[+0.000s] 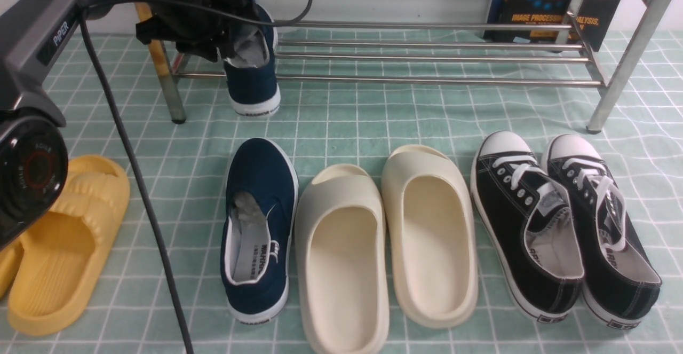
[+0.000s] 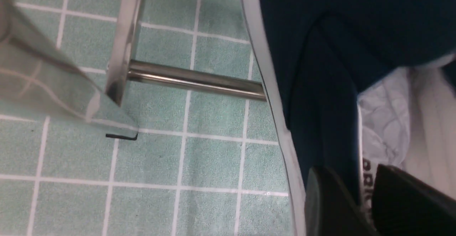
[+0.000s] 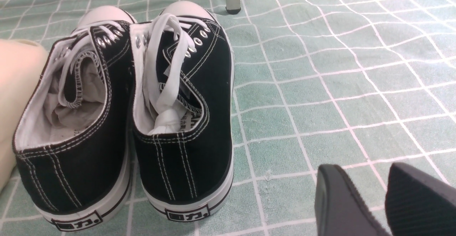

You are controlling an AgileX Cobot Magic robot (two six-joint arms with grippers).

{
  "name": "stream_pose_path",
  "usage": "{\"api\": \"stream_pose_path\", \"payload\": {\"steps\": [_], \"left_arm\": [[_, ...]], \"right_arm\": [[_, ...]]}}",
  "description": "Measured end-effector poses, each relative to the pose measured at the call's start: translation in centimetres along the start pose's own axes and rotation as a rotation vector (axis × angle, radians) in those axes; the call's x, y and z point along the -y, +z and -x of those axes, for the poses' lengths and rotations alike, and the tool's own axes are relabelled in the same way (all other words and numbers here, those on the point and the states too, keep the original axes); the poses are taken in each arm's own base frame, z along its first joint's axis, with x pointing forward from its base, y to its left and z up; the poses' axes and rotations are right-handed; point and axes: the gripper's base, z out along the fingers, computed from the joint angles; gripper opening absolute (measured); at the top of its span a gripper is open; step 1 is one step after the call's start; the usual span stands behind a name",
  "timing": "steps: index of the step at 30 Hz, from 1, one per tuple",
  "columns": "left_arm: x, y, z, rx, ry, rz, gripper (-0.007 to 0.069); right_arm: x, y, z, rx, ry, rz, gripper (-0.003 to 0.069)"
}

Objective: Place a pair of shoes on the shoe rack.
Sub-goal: Use the left arm to put a shoe into the shoe rack

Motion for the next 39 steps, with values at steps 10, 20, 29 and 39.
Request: {"api": "stream_pose_path", "payload": {"steps": [10, 20, 29, 39], "left_arm": [[-0.7, -0.4, -0.6, -0.076, 0.035, 0.086, 0.026], [-0.4, -5.7, 0.4, -0.007, 0.059, 0.116, 0.0108], [0.3, -15.9, 0.1, 0.1, 0.117, 0.108, -0.0013], [1.5, -12.2, -8.8, -0.108, 0.138, -0.087, -0.0013]], "right_arm": [[0.0, 0.0, 0.0, 0.0, 0.002, 0.0, 0.0239], [0.0, 0.0, 0.0, 0.0, 0.002, 0.0, 0.0239], [0.0, 0.0, 0.0, 0.0, 0.002, 0.0, 0.0239], [0.0, 0.0, 0.0, 0.0, 0.002, 0.0, 0.0239]]}}
